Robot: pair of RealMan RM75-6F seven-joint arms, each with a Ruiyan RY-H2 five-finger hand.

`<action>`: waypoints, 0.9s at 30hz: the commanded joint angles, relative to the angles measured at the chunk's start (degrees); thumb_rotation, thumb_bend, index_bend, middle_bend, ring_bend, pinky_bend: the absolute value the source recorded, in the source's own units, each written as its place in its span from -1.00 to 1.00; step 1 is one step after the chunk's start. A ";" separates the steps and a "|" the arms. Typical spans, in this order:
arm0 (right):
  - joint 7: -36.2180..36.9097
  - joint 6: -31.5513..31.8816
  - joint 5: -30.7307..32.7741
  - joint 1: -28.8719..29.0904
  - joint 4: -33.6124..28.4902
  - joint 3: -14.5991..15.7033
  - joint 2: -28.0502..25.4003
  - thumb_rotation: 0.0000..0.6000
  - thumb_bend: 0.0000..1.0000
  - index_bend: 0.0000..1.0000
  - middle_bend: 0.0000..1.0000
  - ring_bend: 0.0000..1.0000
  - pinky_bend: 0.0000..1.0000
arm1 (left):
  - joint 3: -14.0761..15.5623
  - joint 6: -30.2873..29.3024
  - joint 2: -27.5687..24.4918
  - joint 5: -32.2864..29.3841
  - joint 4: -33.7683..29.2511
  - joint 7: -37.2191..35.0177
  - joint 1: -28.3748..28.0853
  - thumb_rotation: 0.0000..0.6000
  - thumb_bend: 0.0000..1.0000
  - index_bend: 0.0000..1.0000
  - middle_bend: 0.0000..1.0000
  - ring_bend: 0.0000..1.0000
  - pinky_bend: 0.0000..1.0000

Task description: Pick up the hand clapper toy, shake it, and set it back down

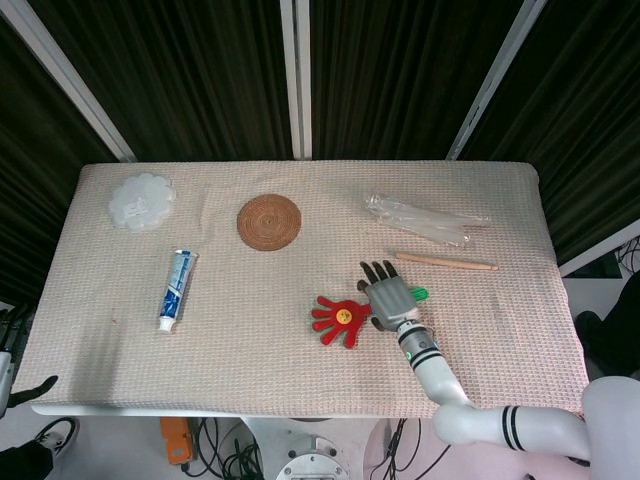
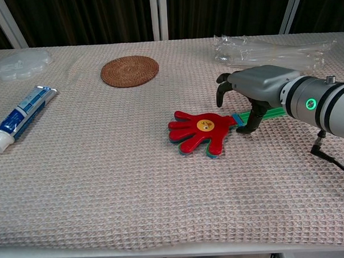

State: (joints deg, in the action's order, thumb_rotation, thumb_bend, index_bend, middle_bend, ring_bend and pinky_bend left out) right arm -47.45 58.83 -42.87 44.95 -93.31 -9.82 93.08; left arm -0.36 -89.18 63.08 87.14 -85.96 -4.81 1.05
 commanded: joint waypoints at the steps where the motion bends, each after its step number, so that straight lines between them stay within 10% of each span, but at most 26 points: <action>1: 0.73 -0.23 0.03 0.40 0.48 0.03 0.23 1.00 -0.64 -0.32 -0.90 -1.00 -1.00 | -0.01 -0.06 -0.05 -0.01 -0.04 0.00 0.03 1.00 -0.81 -0.91 -0.93 -1.00 -0.94; 27: 7.10 1.44 -3.35 0.73 2.41 1.86 0.27 1.00 -0.32 0.41 -0.44 -0.96 -0.98 | 0.12 0.03 -0.17 0.23 -0.06 -1.04 0.07 1.00 -0.81 -0.92 -0.93 -1.00 -0.94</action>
State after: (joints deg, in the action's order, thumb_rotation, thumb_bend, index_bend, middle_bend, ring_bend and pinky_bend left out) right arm -41.20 60.02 -45.38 46.05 -91.27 -8.12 93.32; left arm -0.24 -89.15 62.91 87.36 -86.02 -5.82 1.13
